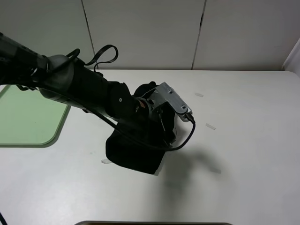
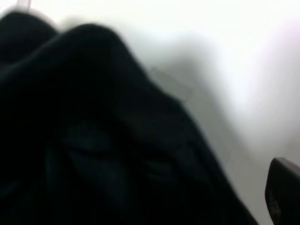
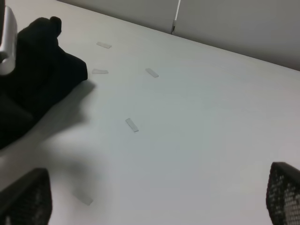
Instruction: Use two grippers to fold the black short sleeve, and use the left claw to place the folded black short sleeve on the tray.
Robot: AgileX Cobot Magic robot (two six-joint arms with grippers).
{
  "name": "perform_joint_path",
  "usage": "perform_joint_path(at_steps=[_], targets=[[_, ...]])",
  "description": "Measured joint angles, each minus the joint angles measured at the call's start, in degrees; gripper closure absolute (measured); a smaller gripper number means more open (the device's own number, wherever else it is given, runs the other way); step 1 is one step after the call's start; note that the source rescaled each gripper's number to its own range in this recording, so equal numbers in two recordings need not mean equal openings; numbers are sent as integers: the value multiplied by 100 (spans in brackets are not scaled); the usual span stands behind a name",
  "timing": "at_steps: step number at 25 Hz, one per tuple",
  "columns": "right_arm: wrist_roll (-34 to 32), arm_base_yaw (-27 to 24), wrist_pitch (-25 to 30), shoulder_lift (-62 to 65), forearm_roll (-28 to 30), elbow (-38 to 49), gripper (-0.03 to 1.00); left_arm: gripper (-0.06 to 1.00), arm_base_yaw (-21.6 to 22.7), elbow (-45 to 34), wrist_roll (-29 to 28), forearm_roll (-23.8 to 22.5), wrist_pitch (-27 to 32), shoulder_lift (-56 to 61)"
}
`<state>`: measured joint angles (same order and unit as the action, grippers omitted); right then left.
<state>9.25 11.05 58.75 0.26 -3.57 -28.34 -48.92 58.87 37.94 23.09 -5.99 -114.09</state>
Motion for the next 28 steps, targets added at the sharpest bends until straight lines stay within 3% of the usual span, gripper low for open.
perform_joint_path(at_steps=[7, 13, 20, 25, 28], targets=[[0, 0, 0, 0, 0, 0, -3, 9, -434, 46, 12, -967, -437, 31], [0, 0, 0, 0, 0, 0, -3, 9, -504, 46, -28, -1047, -820, 31], [0, 0, 0, 0, 0, 0, -3, 9, -475, 46, -556, -1047, -1603, 543], [0, 0, 0, 0, 0, 0, -3, 9, -70, 53, -804, -1047, -1363, 1049], [0, 0, 0, 0, 0, 0, -3, 9, 324, 53, -901, -1047, -843, 1158]])
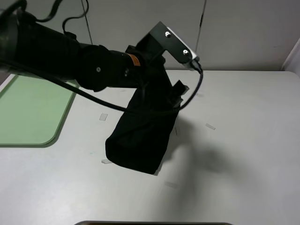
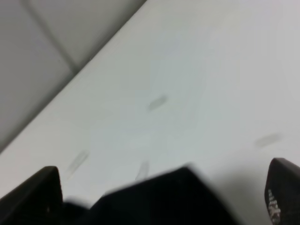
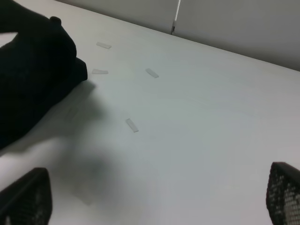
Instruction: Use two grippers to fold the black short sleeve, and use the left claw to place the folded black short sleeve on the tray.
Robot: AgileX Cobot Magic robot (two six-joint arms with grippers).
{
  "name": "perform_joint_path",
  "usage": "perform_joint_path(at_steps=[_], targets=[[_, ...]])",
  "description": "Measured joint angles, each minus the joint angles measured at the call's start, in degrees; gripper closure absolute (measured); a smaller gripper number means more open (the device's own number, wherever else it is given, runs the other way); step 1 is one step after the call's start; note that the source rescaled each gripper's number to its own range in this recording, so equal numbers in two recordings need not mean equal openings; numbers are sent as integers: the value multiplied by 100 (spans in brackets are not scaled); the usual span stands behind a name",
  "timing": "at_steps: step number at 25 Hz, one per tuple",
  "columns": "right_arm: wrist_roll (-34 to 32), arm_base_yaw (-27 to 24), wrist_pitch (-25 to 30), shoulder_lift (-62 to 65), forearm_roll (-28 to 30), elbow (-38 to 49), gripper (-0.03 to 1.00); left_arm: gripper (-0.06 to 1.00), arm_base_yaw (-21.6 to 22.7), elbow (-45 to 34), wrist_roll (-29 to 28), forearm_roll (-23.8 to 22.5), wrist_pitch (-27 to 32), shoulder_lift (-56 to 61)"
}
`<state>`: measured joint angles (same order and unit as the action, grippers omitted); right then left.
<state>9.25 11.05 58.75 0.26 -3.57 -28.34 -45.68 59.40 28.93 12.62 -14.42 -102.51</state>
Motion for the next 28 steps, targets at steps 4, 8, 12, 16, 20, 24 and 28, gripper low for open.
perform_joint_path(at_steps=[4, 8, 12, 16, 20, 24, 28], targets=[[0, 0, 0, 0, 0, 0, -3, 9, 482, 0, -416, 0, 799, 21], [0, 0, 0, 0, 0, 0, -3, 9, 753, 0, -973, 0, 1023, -111], [0, 0, 0, 0, 0, 0, -3, 9, 811, 0, -1570, 0, 869, -556], [0, 0, 0, 0, 0, 0, -3, 9, 811, 0, -2456, 0, 353, -1064], [0, 0, 0, 0, 0, 0, -3, 9, 649, 4, -2775, 0, -93, -1491], [0, 0, 0, 0, 0, 0, -3, 9, 361, 23, -2807, -24, -363, -1787], [0, 0, 0, 0, 0, 0, -3, 9, 117, 53, -2790, -63, -555, -2016]])
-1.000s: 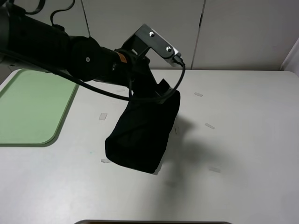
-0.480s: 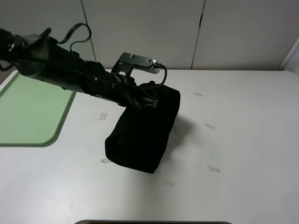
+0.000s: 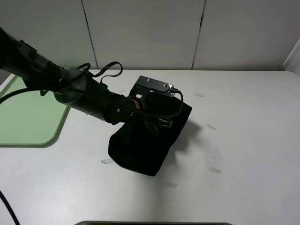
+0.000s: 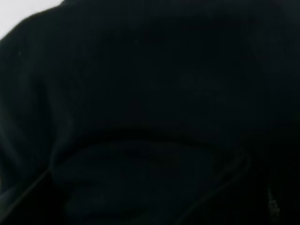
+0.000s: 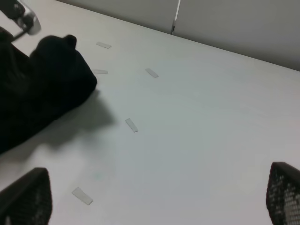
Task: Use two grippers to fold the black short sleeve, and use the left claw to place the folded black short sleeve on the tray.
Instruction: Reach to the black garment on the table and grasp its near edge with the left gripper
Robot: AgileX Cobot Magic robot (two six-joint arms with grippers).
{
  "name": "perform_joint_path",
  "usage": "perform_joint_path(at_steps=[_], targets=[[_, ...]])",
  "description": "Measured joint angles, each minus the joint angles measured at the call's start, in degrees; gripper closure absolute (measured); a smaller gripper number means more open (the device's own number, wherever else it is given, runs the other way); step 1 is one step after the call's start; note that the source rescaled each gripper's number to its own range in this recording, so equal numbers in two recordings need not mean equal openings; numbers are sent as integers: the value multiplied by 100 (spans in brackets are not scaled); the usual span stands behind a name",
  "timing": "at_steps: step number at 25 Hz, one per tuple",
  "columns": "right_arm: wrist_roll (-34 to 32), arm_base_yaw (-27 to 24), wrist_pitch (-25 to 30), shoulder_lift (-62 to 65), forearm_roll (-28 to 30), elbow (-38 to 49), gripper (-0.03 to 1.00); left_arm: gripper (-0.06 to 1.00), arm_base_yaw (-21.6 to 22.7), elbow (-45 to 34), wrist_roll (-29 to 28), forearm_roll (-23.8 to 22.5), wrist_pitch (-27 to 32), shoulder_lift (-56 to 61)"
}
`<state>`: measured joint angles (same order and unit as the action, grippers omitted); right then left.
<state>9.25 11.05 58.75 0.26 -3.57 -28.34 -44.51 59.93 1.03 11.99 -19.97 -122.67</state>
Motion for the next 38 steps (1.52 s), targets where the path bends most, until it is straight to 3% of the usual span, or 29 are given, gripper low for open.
perform_joint_path(at_steps=[10, 13, 16, 19, 21, 25, 29, 38], targets=[[0, 0, 0, 0, 0, 0, -3, 9, -84, -41, 114, -13, -140, 86], [0, 0, 0, 0, 0, 0, -3, 9, -102, -92, 513, -31, -63, 397], [0, 0, 0, 0, 0, 0, -3, 9, -113, -93, 1172, -450, -221, 735], [0, 0, 0, 0, -3, 0, -3, 9, -94, -192, 1849, -1025, -902, 849], [0, 0, 0, 0, -3, 0, -3, 9, -41, -367, 2051, -1199, -1669, 808], [0, 0, 0, 0, -3, 0, -3, 9, 133, -679, 2094, -1251, -3237, 476], [0, 0, 0, 0, -3, 0, -3, 9, 266, -741, 2094, -1251, -4443, -258], [0, 0, 0, 0, -3, 0, -3, 10, 277, -625, 1867, -1362, -5758, -1586]])
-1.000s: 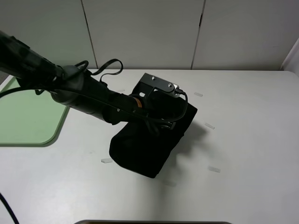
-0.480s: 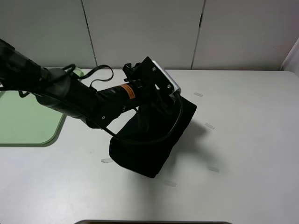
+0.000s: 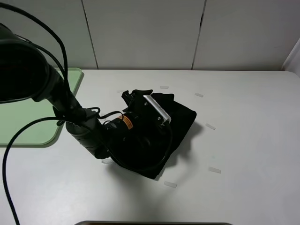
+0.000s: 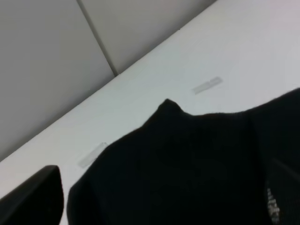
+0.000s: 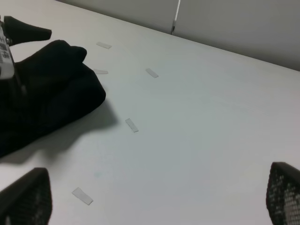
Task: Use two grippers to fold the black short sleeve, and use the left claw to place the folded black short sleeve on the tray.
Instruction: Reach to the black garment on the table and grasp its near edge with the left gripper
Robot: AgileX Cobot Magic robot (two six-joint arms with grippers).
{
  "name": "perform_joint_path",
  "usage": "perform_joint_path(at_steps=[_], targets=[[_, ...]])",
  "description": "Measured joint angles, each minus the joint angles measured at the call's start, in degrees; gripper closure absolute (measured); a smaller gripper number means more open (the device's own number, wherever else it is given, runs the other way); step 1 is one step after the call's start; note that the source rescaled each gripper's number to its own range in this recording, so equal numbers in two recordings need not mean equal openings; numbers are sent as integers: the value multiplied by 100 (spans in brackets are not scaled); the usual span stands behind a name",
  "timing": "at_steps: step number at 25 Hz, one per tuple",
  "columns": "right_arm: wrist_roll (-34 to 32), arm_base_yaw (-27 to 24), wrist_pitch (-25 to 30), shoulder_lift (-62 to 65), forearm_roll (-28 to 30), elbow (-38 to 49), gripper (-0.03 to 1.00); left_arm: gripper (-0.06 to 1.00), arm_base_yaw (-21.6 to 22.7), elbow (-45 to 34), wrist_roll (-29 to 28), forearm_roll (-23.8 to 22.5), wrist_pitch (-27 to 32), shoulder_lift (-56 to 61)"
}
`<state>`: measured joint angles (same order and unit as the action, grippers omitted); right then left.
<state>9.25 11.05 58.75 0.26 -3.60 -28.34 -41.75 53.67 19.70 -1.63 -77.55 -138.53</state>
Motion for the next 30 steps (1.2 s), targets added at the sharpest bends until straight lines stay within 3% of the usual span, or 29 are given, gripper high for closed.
perform_joint_path(at_steps=[8, 12, 20, 24, 27, 30], targets=[[0, 0, 0, 0, 0, 0, -3, 10, 10, 43, -76, -25, -606, -384], [0, 0, 0, 0, 0, 0, -3, 10, 16, 43, -76, -57, -606, -392], [0, 0, 0, 0, 0, 0, -3, 10, 16, 0, 443, -138, -584, -249], [0, 0, 0, 0, 0, 0, -3, 10, 16, -401, 359, -131, 115, 437], [0, 0, 0, 0, 0, 0, -3, 10, 16, -857, -39, -48, 671, 1223], [0, 0, 0, 0, 0, 0, -3, 10, 19, -1279, -537, 94, 758, 2215]])
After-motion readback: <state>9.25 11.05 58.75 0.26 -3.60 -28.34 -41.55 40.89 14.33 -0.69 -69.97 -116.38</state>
